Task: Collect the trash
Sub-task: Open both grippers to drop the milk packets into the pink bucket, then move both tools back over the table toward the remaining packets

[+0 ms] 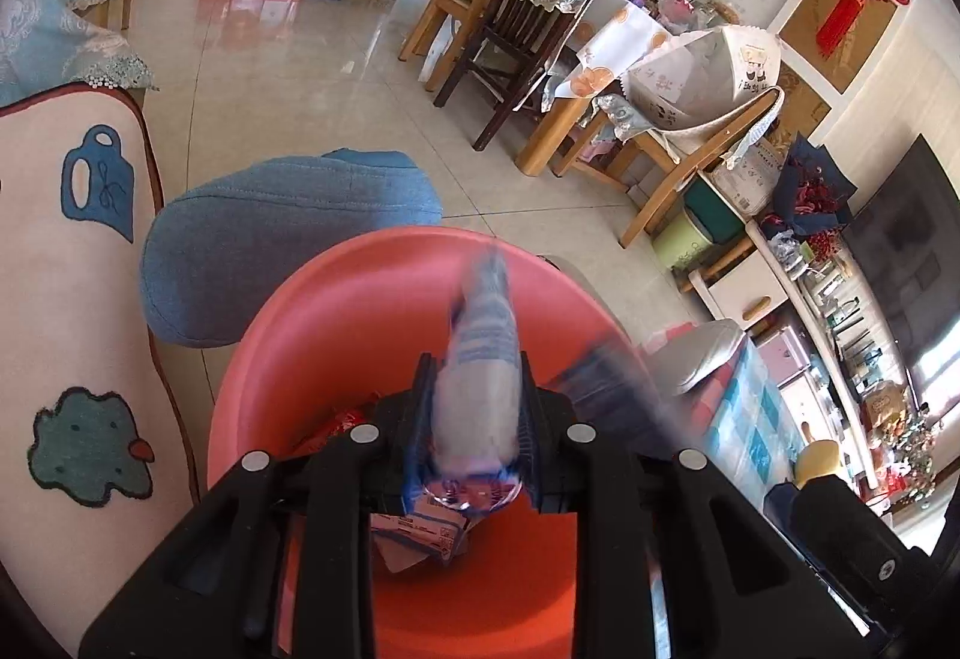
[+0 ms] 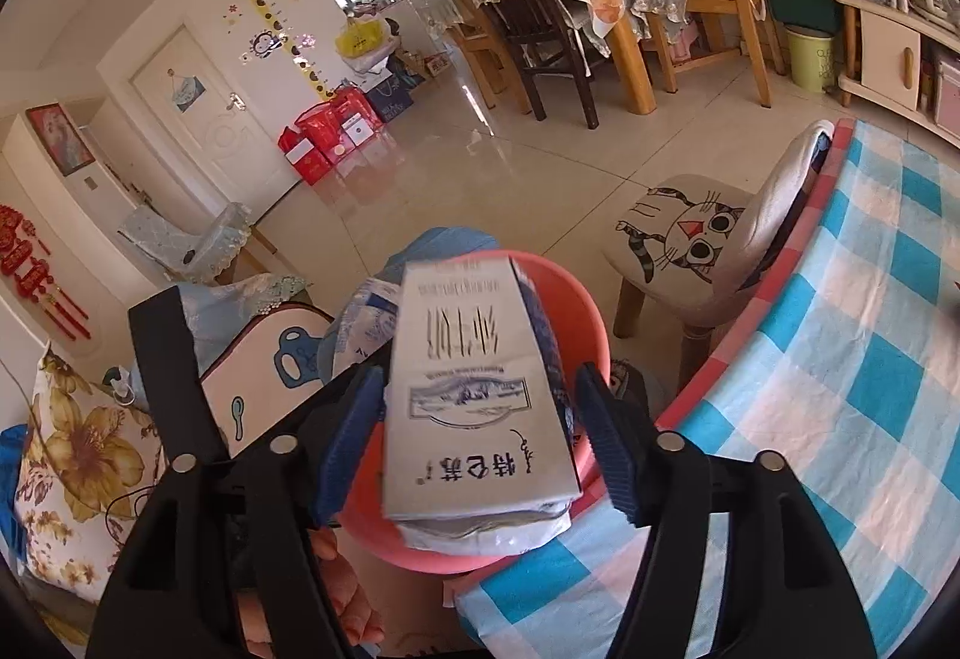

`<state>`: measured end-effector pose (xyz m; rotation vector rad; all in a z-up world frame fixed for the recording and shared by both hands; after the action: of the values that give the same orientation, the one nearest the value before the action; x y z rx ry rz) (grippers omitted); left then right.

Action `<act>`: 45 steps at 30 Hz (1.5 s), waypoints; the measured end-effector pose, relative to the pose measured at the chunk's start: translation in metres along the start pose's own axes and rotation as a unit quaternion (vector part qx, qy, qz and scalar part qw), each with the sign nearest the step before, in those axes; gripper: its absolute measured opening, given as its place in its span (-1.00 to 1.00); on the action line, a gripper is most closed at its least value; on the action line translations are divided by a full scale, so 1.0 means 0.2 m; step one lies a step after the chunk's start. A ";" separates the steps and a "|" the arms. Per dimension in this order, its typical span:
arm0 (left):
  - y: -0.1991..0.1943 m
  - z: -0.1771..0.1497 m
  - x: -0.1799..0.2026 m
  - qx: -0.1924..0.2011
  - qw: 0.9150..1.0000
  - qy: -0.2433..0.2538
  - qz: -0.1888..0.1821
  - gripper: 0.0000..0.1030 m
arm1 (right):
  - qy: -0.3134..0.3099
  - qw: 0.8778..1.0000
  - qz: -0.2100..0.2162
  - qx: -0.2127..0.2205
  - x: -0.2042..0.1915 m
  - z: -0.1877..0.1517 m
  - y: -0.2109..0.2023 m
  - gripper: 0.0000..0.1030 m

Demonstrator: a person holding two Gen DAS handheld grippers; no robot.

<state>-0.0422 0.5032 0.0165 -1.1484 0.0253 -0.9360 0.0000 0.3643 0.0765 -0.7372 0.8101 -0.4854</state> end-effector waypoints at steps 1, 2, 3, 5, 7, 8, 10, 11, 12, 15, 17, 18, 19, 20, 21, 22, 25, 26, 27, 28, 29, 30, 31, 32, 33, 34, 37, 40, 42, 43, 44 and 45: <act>0.00 0.00 -0.01 0.001 1.000 0.000 0.004 -0.20 | 0.009 1.000 -0.002 0.002 0.02 0.00 -0.01 0.48; 0.00 -0.01 -0.01 0.003 1.000 -0.002 0.011 -0.02 | 0.018 1.000 -0.005 0.007 0.04 0.00 -0.02 0.52; 0.00 -0.01 -0.02 0.007 1.000 -0.003 0.015 0.26 | 0.026 1.000 -0.008 0.014 0.06 0.01 -0.05 0.54; -0.03 -0.02 -0.01 0.019 1.000 0.001 0.017 0.37 | 0.041 0.999 -0.017 0.028 0.12 0.00 -0.11 0.69; -0.05 -0.02 0.01 0.031 0.999 0.013 0.022 0.60 | 0.059 0.997 -0.026 0.035 0.18 -0.01 -0.17 0.76; -0.05 -0.02 0.03 0.035 0.999 0.020 0.020 0.60 | 0.066 0.997 -0.030 0.036 0.21 -0.01 -0.19 0.77; -0.07 -0.04 0.06 0.041 0.999 0.030 0.014 0.62 | 0.074 0.996 -0.042 0.040 0.27 -0.03 -0.25 0.77; -0.08 -0.05 0.07 0.044 0.998 0.033 0.009 0.62 | 0.077 0.995 -0.050 0.042 0.30 -0.05 -0.27 0.79; -0.08 -0.05 0.09 0.047 0.998 0.035 0.003 0.63 | 0.081 0.994 -0.058 0.044 0.33 -0.07 -0.30 0.79; -0.10 -0.08 0.14 0.060 0.997 0.040 -0.030 0.73 | 0.087 0.993 -0.073 0.045 0.39 -0.10 -0.35 0.79; -0.11 -0.09 0.18 0.061 0.996 0.049 -0.045 0.75 | 0.083 0.991 -0.090 0.048 0.43 -0.13 -0.40 0.80; -0.11 -0.10 0.20 0.064 0.995 0.054 -0.052 0.76 | 0.080 0.990 -0.102 0.052 0.45 -0.14 -0.42 0.79; -0.12 -0.11 0.22 0.066 0.994 0.058 -0.057 0.77 | 0.077 0.989 -0.112 0.055 0.46 -0.15 -0.45 0.80; -0.12 -0.12 0.24 0.066 0.994 0.063 -0.065 0.78 | 0.074 0.988 -0.120 0.060 0.47 -0.16 -0.48 0.80; -0.12 -0.14 0.27 0.065 0.993 0.070 -0.072 0.79 | 0.070 0.987 -0.127 0.066 0.48 -0.16 -0.51 0.80; -0.12 -0.15 0.30 0.065 0.992 0.077 -0.077 0.80 | 0.066 0.986 -0.136 0.074 0.49 -0.17 -0.55 0.80; -0.13 -0.21 0.40 0.065 0.988 0.113 -0.088 0.82 | 0.061 0.981 -0.159 0.096 0.52 -0.20 -0.66 0.80; -0.13 -0.22 0.43 0.063 0.986 0.123 -0.093 0.83 | 0.060 0.979 -0.165 0.103 0.54 -0.21 -0.69 0.80; -0.12 -0.24 0.45 0.060 0.985 0.129 -0.097 0.83 | 0.061 0.978 -0.170 0.108 0.55 -0.22 -0.72 0.80; -0.12 -0.26 0.47 0.055 0.984 0.134 -0.102 0.83 | 0.064 0.976 -0.176 0.115 0.57 -0.23 -0.76 0.80; -0.12 -0.28 0.49 0.051 0.983 0.140 -0.104 0.83 | 0.067 0.974 -0.179 0.121 0.59 -0.24 -0.80 0.80; -0.11 -0.30 0.52 0.047 0.983 0.146 -0.103 0.83 | 0.072 0.973 -0.182 0.127 0.61 -0.25 -0.83 0.80; -0.11 -0.31 0.53 0.045 0.982 0.150 -0.101 0.83 | 0.076 0.971 -0.184 0.131 0.63 -0.25 -0.86 0.80; -0.11 -0.33 0.55 0.044 0.982 0.155 -0.098 0.83 | 0.080 0.970 -0.186 0.136 0.65 -0.26 -0.89 0.80; -0.11 -0.34 0.57 0.041 0.982 0.158 -0.096 0.83 | 0.085 0.968 -0.189 0.142 0.67 -0.27 -0.92 0.80; -0.10 -0.35 0.58 0.038 0.982 0.160 -0.095 0.83 | 0.088 0.966 -0.192 0.146 0.69 -0.28 -0.95 0.80; -0.10 -0.39 0.60 0.030 0.983 0.158 -0.093 0.83 | 0.094 0.960 -0.206 0.163 0.74 -0.32 -1.04 0.82; -0.10 -0.40 0.62 0.027 0.983 0.160 -0.090 0.83 | 0.101 0.952 -0.226 0.180 0.78 -0.38 -1.13 0.84; -0.11 -0.43 0.64 0.025 0.982 0.162 -0.091 0.83 | 0.110 0.947 -0.236 0.187 0.82 -0.43 -1.18 0.84; -0.11 -0.44 0.65 0.025 0.982 0.164 -0.092 0.83 | 0.116 0.944 -0.242 0.191 0.84 -0.46 -1.20 0.84; -0.11 -0.45 0.65 0.024 0.981 0.165 -0.096 0.83 | 0.122 0.942 -0.246 0.195 0.85 -0.49 -1.23 0.84; -0.12 -0.47 0.67 0.023 0.980 0.168 -0.101 0.83 | 0.128 0.938 -0.251 0.201 0.87 -0.52 -1.25 0.84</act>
<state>-0.0157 0.3444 0.0505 -0.9519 0.1631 -1.2982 -0.0062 0.0469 0.1332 -0.4959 0.7257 -1.1905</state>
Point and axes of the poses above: each gripper's, at about its wrist camera, not at the fingertips, and y roughly the way its jaws point, x to its right, z to its top, the point moved 7 cm from there along y, roughly the way its jaws point, and after that the axes turned 11 degrees about -x, right-handed, at the moved point
